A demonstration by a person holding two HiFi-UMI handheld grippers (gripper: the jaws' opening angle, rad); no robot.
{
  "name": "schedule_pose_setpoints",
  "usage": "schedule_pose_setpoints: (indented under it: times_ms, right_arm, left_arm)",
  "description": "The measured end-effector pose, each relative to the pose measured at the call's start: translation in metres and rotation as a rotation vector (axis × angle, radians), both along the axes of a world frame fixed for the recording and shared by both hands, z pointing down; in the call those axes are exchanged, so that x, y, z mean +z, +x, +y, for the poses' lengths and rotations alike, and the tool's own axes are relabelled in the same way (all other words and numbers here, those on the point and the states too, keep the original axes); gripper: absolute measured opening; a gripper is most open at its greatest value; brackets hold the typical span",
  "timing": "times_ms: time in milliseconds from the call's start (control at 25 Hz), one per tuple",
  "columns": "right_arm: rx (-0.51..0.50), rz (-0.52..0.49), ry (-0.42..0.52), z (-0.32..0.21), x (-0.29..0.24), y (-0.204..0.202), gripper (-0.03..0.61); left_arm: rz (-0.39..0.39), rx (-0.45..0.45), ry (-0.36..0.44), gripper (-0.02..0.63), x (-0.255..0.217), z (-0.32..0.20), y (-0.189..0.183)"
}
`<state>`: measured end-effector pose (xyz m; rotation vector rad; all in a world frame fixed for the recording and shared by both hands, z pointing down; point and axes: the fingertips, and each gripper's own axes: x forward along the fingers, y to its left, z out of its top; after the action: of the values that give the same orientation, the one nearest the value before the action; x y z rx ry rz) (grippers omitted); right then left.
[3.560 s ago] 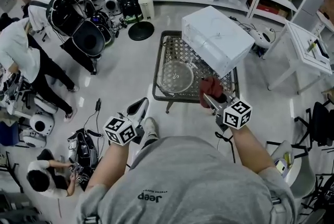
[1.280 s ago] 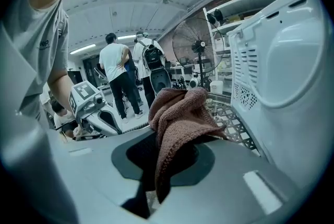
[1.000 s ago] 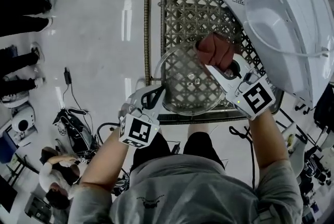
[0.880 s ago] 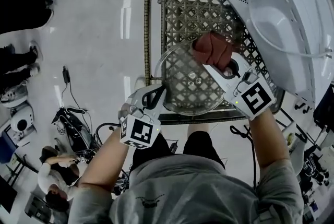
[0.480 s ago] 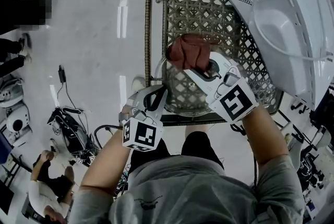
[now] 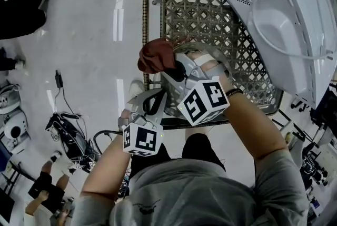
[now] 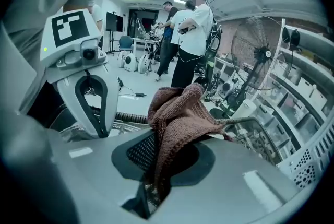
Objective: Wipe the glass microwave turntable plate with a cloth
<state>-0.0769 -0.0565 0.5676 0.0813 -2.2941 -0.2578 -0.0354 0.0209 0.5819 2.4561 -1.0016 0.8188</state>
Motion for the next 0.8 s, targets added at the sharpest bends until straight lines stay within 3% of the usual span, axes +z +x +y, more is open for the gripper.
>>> schedule_pose_setpoints:
  times_ms: [360, 800]
  right_arm:
    - [0.066, 0.076, 0.005, -0.015, 0.003, 0.045, 0.063]
    - [0.211, 0.237, 0.034, -0.037, 0.001, 0.139, 0.063]
  left_arm:
    - [-0.002, -0.013, -0.004, 0.002, 0.000, -0.001, -0.001]
    - [0.003, -0.023, -0.017, 0.002, 0.000, -0.002, -0.001]
